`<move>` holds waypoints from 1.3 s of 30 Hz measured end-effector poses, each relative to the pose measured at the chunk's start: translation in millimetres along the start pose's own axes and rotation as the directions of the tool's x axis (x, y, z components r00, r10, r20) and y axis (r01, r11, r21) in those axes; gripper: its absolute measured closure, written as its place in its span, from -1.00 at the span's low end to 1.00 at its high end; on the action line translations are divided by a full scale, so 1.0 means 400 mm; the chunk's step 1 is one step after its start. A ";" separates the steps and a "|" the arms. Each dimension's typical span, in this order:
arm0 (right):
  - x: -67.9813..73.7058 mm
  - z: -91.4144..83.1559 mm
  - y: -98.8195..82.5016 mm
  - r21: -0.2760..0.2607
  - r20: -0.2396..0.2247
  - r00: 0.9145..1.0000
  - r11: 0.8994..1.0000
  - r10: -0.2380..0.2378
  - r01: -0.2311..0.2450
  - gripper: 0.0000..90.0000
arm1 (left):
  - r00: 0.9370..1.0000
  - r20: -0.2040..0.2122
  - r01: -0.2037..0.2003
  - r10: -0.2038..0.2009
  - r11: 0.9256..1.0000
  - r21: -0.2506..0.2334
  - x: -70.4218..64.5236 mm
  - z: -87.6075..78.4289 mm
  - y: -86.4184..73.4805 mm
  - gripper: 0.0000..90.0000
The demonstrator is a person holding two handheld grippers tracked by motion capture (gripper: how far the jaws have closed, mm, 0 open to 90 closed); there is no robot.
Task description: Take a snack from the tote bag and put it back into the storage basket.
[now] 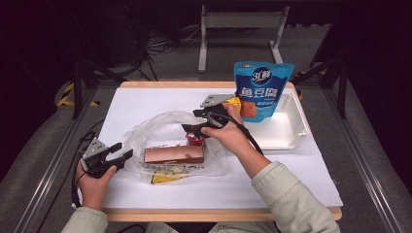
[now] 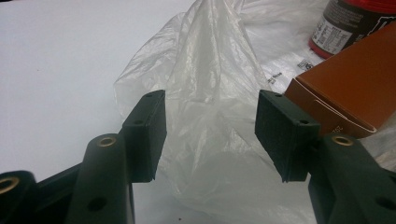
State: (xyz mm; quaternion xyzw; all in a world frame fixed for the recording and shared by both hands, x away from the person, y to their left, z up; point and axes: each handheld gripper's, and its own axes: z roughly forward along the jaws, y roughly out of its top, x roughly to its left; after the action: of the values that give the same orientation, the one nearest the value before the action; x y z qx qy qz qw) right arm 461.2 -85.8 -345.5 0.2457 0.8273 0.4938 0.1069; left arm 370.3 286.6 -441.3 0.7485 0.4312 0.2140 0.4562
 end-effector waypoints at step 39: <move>-0.037 0.120 -0.088 0.282 0.046 0.998 0.959 -0.038 0.023 -0.60 | 1.000 0.014 -0.001 0.001 1.000 0.017 0.002 0.007 -0.001 -0.02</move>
State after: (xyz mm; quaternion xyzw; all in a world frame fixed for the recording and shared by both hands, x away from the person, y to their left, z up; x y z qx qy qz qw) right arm 483.6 -70.5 -400.6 0.2581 0.8897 0.3632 0.0996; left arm 372.5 285.9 -443.0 0.7541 0.4294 0.2051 0.4527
